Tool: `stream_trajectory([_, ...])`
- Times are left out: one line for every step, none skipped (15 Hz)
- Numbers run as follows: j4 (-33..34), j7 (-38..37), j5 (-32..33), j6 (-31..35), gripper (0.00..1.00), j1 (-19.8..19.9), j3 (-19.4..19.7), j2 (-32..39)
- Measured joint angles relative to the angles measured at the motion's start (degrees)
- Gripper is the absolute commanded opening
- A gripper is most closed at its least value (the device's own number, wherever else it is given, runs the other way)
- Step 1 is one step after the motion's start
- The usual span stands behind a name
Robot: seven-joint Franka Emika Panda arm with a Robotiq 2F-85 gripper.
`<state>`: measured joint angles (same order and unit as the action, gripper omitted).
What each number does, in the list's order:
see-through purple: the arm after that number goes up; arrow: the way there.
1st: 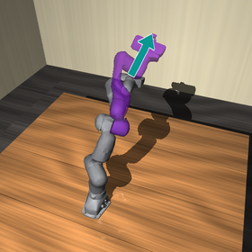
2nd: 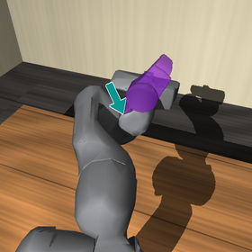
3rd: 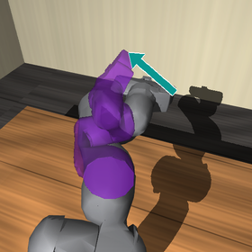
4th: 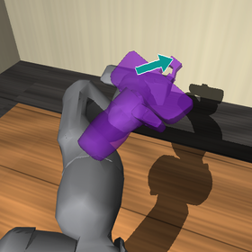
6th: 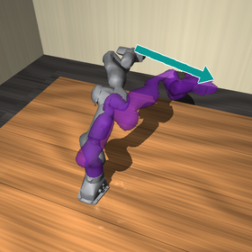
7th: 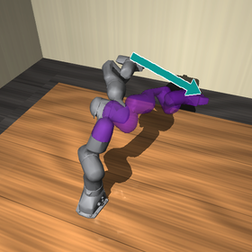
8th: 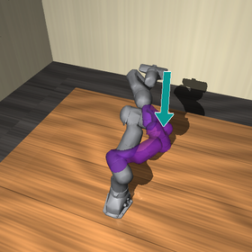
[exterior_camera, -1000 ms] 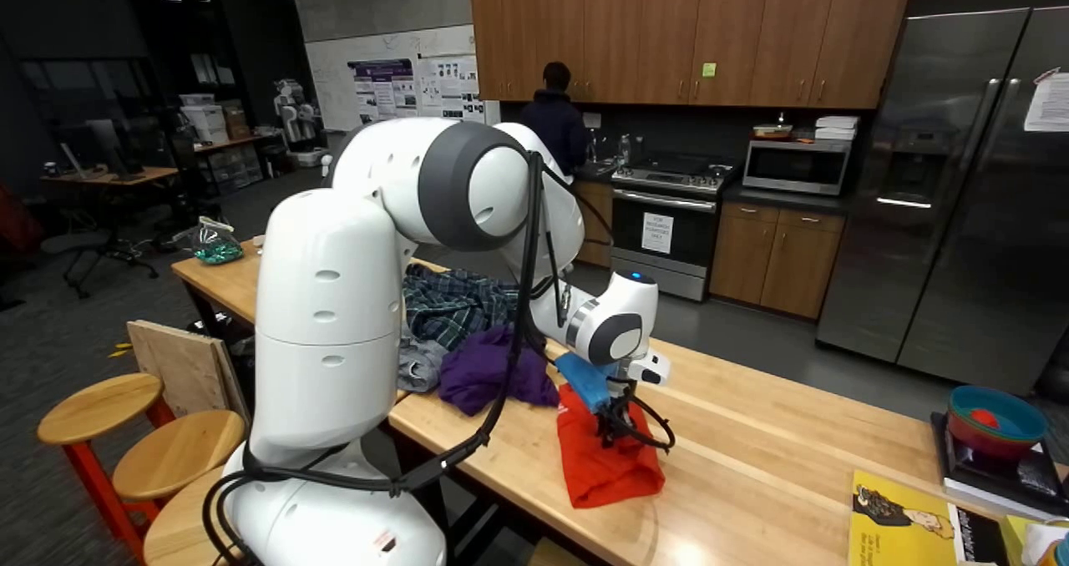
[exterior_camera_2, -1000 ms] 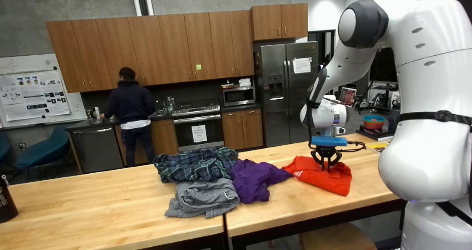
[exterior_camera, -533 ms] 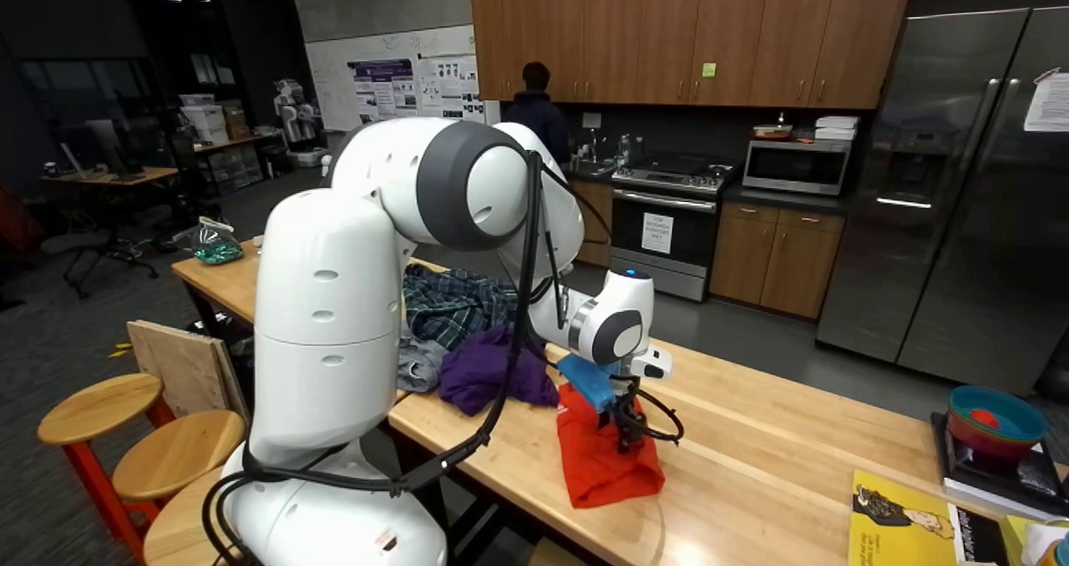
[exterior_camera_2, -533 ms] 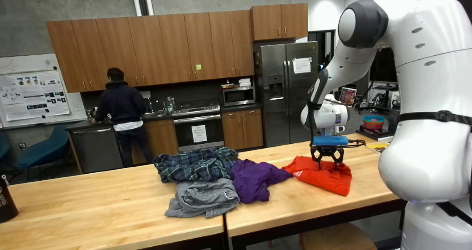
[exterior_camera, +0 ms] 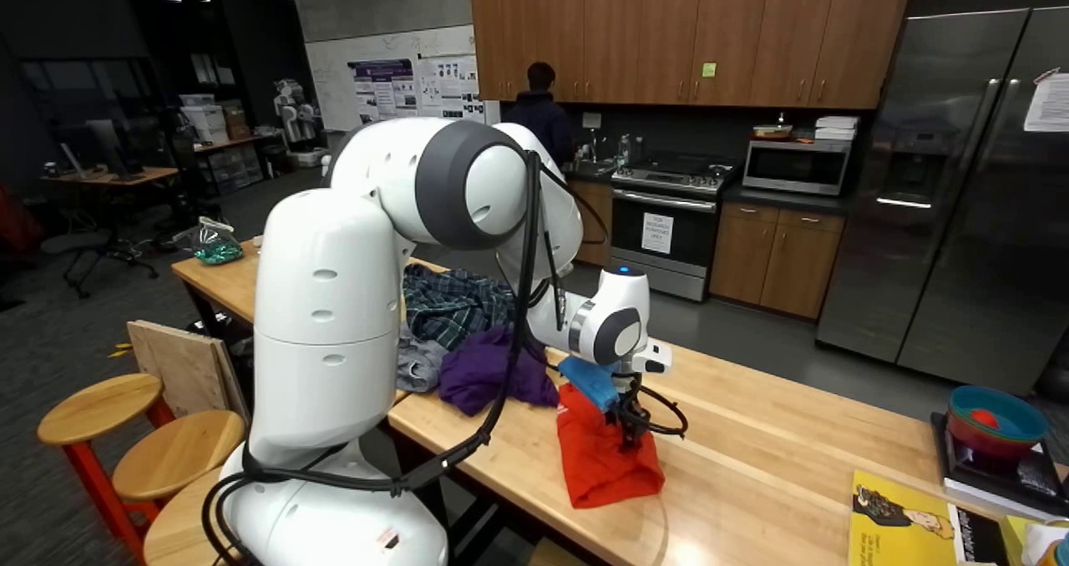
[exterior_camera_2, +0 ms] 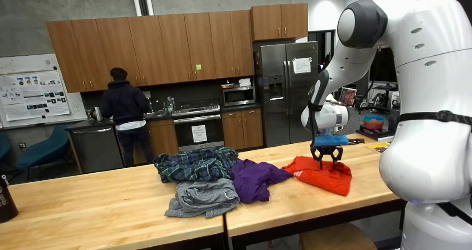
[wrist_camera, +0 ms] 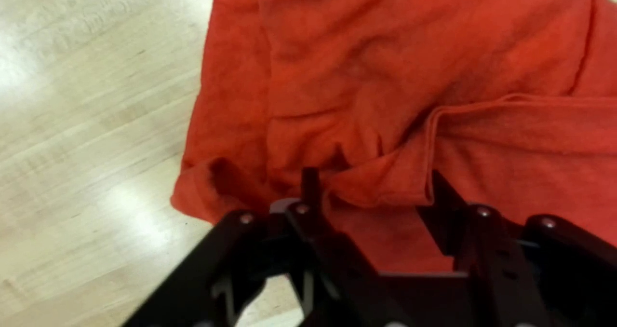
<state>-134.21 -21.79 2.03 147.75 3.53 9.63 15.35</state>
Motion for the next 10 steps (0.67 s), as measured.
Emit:
stream_trajectory([-0.03, 0.0, 0.0, 0.14, 0.17, -0.01, 0.0, 0.0])
stream_trajectory([-0.05, 0.0, 0.0, 0.26, 0.08, -0.01, 0.0, 0.0])
stream_trajectory([-0.06, 0.0, 0.0, 0.34, 0.02, -0.02, 0.0, 0.0])
stream_trajectory([-0.06, 0.0, 0.0, 0.4, 0.0, -0.02, 0.0, 0.0])
stream_trajectory([-0.06, 0.0, 0.0, 0.45, 0.0, -0.02, 0.0, 0.0])
stream_trajectory([-0.06, 0.0, 0.0, 0.49, 0.0, -0.02, 0.0, 0.0])
stream_trajectory([-0.06, 0.0, 0.0, 0.54, 0.01, -0.02, 0.0, 0.0])
stream_trajectory([-0.06, 0.0, 0.0, 0.59, 0.01, -0.02, 0.0, 0.0])
stream_trajectory([-0.06, 0.0, 0.0, 0.65, 0.01, -0.02, 0.0, 0.0])
stream_trajectory([-0.06, 0.01, 0.0, 0.76, 0.01, -0.04, -0.01, -0.01])
